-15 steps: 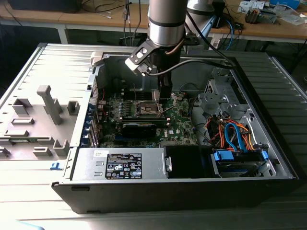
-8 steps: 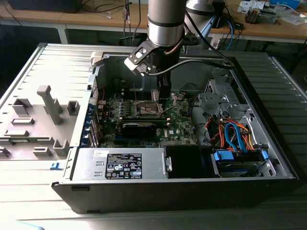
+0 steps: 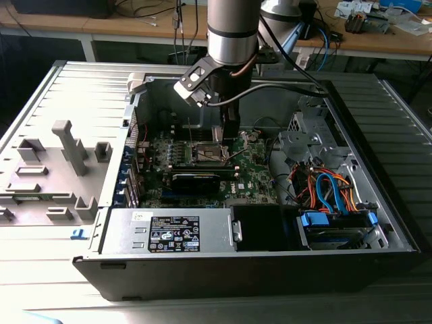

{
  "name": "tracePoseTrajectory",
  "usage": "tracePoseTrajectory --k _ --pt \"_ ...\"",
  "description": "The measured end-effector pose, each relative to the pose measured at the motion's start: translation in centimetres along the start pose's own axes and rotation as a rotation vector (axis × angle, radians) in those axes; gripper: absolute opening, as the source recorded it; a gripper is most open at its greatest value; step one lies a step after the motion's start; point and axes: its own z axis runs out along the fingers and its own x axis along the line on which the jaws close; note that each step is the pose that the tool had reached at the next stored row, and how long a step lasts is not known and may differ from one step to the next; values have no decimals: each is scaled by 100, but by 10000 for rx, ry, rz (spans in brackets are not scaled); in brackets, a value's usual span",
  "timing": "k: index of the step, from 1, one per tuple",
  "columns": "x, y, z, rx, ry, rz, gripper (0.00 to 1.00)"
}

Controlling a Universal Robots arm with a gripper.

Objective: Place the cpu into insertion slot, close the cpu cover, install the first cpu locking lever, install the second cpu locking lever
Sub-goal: 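Place the cpu into insertion slot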

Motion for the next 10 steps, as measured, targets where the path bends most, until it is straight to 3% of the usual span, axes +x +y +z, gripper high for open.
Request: tracePoseTrajectory --k 10 --pt "6 -8 6 0 0 0 55"
